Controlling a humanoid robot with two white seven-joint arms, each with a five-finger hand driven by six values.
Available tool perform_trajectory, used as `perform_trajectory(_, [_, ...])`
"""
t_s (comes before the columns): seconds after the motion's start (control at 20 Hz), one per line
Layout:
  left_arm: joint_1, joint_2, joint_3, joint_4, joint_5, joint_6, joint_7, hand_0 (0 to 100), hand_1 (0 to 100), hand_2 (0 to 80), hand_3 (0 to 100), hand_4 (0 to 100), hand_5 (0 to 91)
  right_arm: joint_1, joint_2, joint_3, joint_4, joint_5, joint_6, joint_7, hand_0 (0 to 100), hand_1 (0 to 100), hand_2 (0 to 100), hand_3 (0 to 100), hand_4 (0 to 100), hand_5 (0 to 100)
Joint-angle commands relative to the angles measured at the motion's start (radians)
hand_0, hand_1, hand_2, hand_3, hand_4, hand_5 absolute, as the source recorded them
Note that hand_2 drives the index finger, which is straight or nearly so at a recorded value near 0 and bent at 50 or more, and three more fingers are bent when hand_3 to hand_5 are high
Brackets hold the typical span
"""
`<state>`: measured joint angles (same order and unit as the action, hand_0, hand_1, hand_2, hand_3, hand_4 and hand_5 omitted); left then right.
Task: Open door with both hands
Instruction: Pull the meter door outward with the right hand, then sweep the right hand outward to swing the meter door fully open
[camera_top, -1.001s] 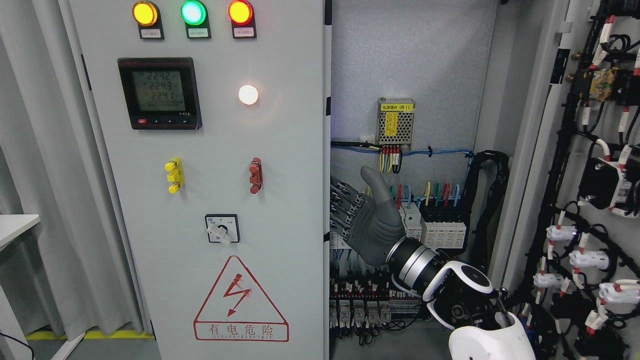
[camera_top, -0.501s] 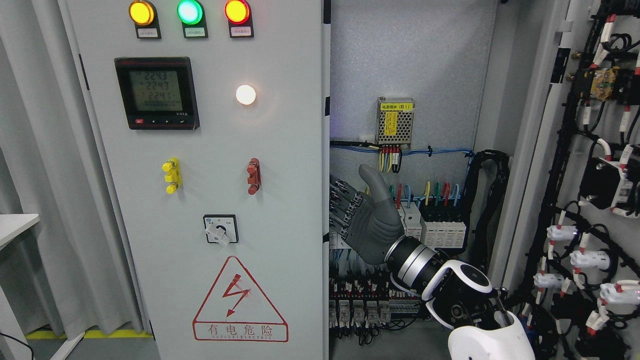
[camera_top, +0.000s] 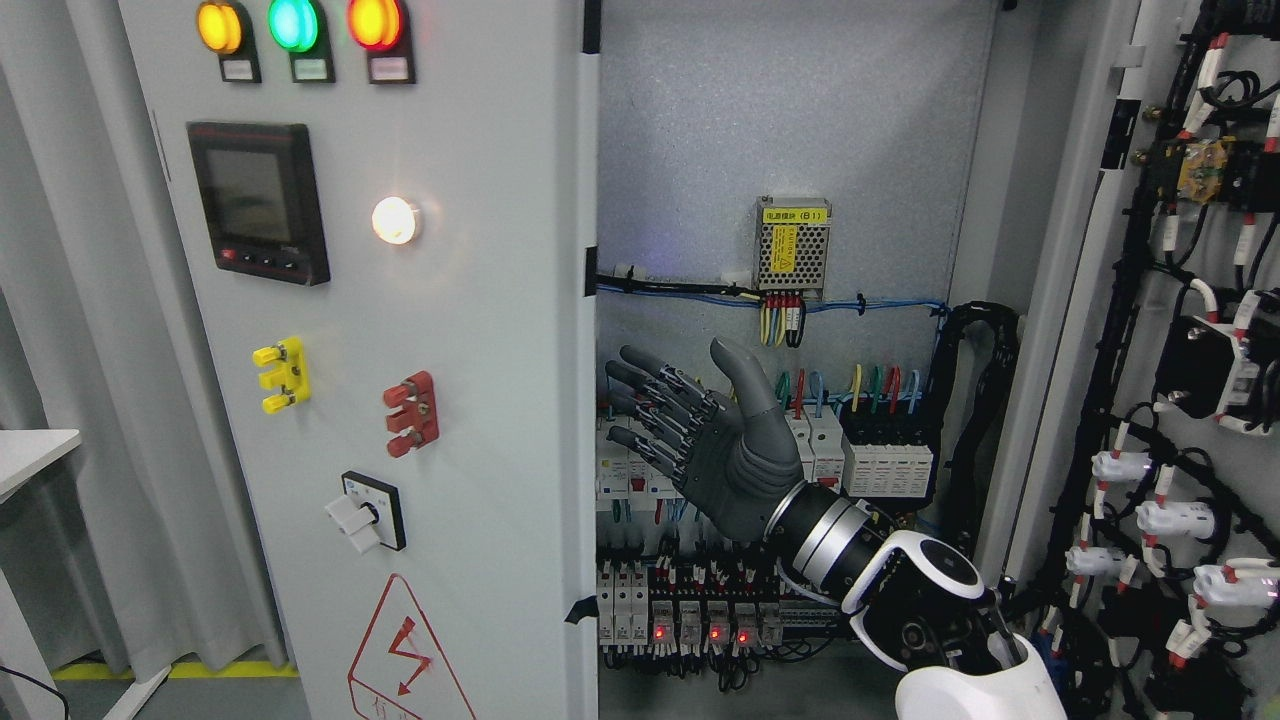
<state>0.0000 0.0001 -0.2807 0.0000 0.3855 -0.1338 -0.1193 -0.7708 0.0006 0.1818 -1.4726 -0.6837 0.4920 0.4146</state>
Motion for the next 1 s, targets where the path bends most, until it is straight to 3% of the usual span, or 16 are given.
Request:
perform_trajectory(0.0, [0.025,0.029,0.000,-0.009,0.001,0.000,0.000,29,0,2.7,3,3,0.0,0.028,-0.014,0.008,-0.087,-0.001,0.000,0.000,22,0,0,0,0,0])
perform_trajectory(0.5, [0.026,0.031,0.000,-0.008,0.001,0.000,0.000,29,0,2.7,3,3,0.0,0.082,-0.014,0.048,-0.255,0.001,0.000,-0.014,22,0,0,0,0,0])
perform_trajectory(0.95, [0.026,0.031,0.000,-0.009,0.001,0.000,0.000,29,0,2.7,3,3,0.0,0.119,-0.005,0.166,-0.347,0.003,0.000,-0.005,22,0,0,0,0,0])
